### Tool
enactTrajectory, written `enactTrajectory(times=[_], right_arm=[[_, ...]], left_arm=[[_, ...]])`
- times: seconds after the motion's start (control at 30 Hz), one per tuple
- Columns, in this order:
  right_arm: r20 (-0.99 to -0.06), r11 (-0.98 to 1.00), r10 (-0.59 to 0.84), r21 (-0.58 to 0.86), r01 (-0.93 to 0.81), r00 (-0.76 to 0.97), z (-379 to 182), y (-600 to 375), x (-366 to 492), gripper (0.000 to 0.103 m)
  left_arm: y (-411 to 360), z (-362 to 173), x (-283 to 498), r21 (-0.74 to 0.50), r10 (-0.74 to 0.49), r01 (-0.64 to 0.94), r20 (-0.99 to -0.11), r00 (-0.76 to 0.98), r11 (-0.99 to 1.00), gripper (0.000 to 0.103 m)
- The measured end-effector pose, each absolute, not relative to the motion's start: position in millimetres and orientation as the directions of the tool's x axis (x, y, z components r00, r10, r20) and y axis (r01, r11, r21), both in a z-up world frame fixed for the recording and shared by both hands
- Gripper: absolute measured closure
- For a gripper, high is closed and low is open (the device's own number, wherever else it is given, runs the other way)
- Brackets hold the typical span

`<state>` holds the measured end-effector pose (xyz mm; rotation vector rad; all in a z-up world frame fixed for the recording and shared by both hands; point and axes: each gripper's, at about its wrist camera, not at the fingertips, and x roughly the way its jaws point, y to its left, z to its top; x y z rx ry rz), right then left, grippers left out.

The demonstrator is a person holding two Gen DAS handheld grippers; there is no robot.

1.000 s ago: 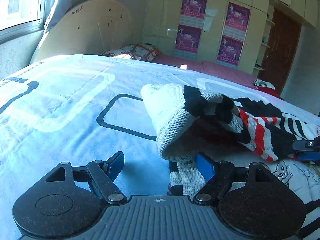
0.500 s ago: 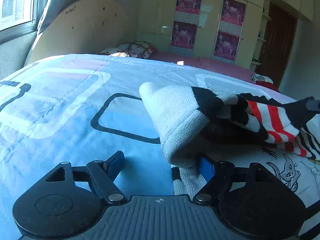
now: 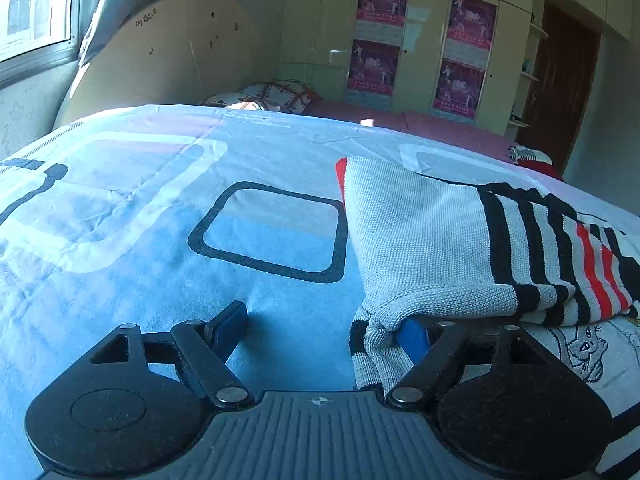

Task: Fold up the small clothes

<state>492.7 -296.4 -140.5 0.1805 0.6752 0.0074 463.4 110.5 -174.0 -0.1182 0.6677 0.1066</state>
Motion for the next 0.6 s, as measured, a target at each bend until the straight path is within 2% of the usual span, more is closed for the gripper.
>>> enactTrajectory(times=[0.07, 0.1, 0.17, 0.2, 0.23, 0.27, 0.37, 0.43, 0.5, 0.6], right_arm=[[-0.602, 0.982, 0.100, 0.190, 0.021, 0.793, -134, -298, 489, 0.101], [-0.602, 0.975, 0.136, 0.223, 0.002, 0.787, -131, -299, 488, 0.095], [-0.599, 0.956, 0.179, 0.292, 0.005, 0.781, -128, -300, 486, 0.075], [-0.594, 0.948, 0.187, 0.317, 0.014, 0.783, -129, -300, 486, 0.055], [-0.593, 0.942, 0.186, 0.335, 0.030, 0.783, -130, -301, 487, 0.043], [-0.596, 0.935, 0.198, 0.354, 0.034, 0.778, -132, -301, 488, 0.044], [-0.630, 0.896, 0.277, 0.441, 0.041, 0.726, -147, -302, 501, 0.061], [-0.676, 0.915, 0.241, 0.398, 0.070, 0.696, -157, -295, 510, 0.070], [-0.692, 0.938, 0.195, 0.339, 0.074, 0.695, -157, -286, 514, 0.070], [-0.691, 0.961, 0.169, 0.274, 0.039, 0.703, -152, -271, 515, 0.093]], left_arm=[[109, -174, 464, -0.064, 0.065, -0.134, -0.625, 0.778, 0.989, 0.025], [109, -173, 464, -0.065, 0.064, -0.134, -0.624, 0.778, 0.989, 0.025], [109, -174, 463, -0.063, 0.065, -0.133, -0.624, 0.778, 0.989, 0.025], [108, -174, 463, -0.058, 0.067, -0.132, -0.624, 0.778, 0.989, 0.025], [108, -174, 463, -0.057, 0.068, -0.132, -0.625, 0.778, 0.990, 0.025], [108, -174, 463, -0.059, 0.066, -0.132, -0.625, 0.778, 0.990, 0.025], [108, -175, 463, -0.065, 0.059, -0.128, -0.624, 0.779, 0.990, 0.025], [108, -176, 463, -0.065, 0.059, -0.126, -0.622, 0.780, 0.990, 0.025], [107, -176, 463, -0.065, 0.059, -0.127, -0.622, 0.780, 0.990, 0.025], [108, -176, 463, -0.060, 0.062, -0.127, -0.623, 0.780, 0.990, 0.025]])
